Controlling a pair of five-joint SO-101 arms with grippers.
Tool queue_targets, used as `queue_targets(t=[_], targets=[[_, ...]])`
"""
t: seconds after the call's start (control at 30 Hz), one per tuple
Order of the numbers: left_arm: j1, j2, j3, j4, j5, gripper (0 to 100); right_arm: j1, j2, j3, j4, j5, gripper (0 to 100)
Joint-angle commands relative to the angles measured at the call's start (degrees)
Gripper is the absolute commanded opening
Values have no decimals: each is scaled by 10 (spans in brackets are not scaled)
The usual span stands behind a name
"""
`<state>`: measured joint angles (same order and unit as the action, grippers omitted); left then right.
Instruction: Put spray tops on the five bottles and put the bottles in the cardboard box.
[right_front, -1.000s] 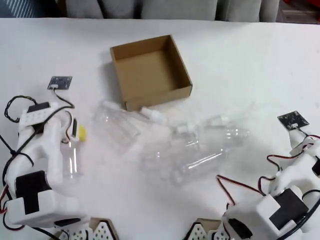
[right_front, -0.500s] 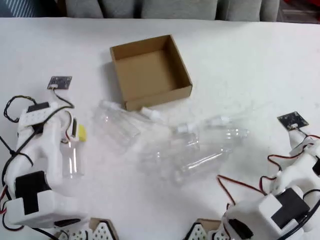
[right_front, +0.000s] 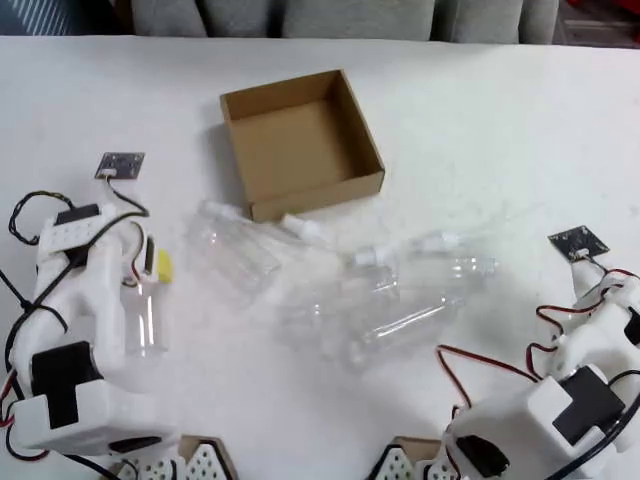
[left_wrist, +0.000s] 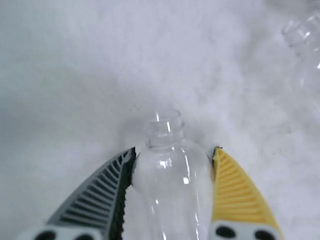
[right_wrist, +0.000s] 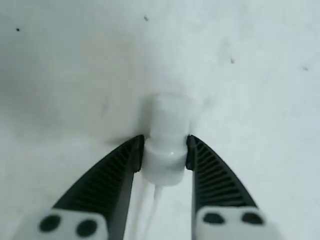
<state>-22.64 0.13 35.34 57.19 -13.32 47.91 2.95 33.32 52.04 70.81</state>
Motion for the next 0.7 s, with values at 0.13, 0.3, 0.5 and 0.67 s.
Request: queue_targets(t=[0.13,0.3,0.5,0.67], targets=[[-1,-6,-25,-2,-1,20,-11,-12,-40,7,-6,18],[0,-6,-25,-3,-1,20,-12,-57,-98,137,-8,16],[0,-6,-25,-3,-1,20,-48,-161,-126,287,-80,16],[0,-6,-25,-2,-1,20,-104,-257,-50,310,-128,16]])
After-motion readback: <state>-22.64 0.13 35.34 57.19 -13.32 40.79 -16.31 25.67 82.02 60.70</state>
